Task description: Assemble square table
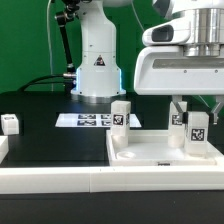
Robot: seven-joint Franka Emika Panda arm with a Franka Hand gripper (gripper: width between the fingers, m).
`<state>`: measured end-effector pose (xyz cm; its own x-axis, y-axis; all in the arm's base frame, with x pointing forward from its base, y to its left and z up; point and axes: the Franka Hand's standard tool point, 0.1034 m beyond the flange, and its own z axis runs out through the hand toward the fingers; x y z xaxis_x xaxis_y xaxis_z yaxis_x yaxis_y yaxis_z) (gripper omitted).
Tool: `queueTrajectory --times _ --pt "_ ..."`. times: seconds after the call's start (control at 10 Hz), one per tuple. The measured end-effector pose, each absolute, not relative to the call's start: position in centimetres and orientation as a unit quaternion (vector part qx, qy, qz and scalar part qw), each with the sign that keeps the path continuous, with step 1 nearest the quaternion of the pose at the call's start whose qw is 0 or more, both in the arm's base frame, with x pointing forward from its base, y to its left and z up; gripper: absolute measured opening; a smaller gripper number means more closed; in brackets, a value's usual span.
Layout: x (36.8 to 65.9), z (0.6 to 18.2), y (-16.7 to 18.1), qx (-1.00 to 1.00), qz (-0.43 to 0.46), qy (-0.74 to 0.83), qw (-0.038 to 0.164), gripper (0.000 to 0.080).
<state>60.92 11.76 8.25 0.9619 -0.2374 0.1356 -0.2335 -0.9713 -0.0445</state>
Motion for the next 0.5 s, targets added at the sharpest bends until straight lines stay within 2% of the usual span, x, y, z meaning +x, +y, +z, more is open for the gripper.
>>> queueTrajectory --times 0.5 --pt "60.75 8.14 11.79 -0.938 -0.072 0.338 0.031 0.029"
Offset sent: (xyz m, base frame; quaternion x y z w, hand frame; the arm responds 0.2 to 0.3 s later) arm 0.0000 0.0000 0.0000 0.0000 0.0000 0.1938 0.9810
